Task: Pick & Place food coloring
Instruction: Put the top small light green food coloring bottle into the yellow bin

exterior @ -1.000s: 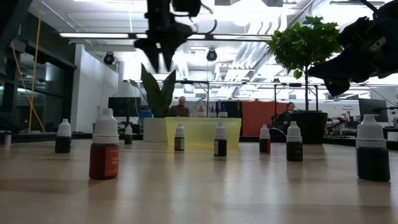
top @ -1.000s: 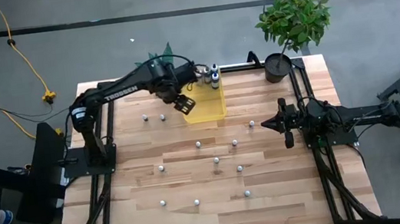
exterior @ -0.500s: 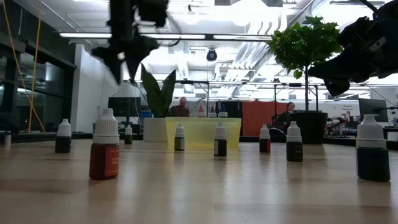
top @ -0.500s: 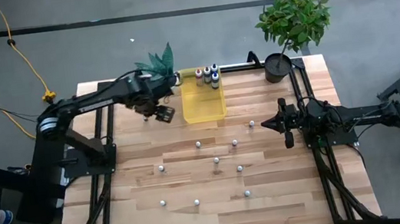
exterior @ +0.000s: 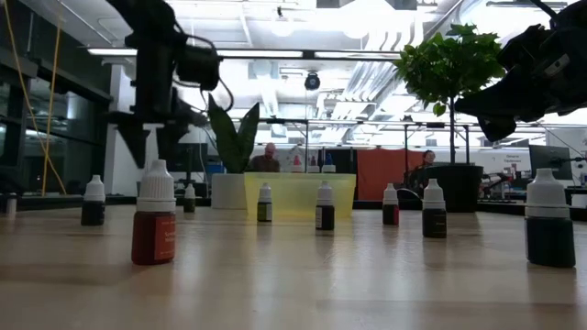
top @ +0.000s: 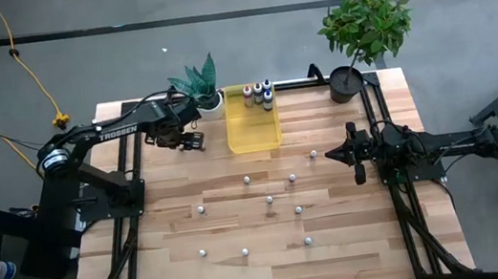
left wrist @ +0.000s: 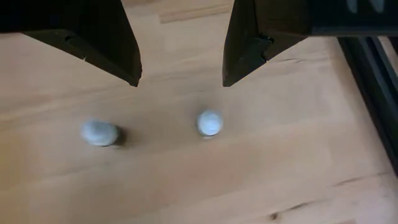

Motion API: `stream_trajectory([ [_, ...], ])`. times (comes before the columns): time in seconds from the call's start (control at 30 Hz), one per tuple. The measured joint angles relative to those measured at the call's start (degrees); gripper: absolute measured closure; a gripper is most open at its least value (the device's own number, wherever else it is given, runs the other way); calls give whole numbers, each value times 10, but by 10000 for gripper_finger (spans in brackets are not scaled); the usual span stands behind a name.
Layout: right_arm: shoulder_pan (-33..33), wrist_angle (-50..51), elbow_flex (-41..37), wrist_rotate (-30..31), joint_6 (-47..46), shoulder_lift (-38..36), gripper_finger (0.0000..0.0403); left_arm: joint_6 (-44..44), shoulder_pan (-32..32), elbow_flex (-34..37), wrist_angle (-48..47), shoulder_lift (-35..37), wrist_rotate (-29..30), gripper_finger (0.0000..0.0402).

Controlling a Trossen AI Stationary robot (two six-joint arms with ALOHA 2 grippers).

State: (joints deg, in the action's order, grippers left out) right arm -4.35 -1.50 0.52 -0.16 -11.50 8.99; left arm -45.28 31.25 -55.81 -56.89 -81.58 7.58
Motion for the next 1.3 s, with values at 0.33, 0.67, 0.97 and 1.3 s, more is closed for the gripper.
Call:
stream_trajectory([
  [0.33, 0, 0, 0, 0, 0, 0, 402, 11, 42, 47, 61, -5, 7, 188],
  [0.67, 0, 0, 0, 0, 0, 0, 402, 31, 56, 49, 85, -37, 0, 188],
  [0.97, 0, 0, 0, 0, 0, 0, 402, 37, 55, 49, 87, -39, -5, 195],
  [1.3, 0, 0, 0, 0, 0, 0, 402, 43, 55, 49, 83, -39, 4, 276],
])
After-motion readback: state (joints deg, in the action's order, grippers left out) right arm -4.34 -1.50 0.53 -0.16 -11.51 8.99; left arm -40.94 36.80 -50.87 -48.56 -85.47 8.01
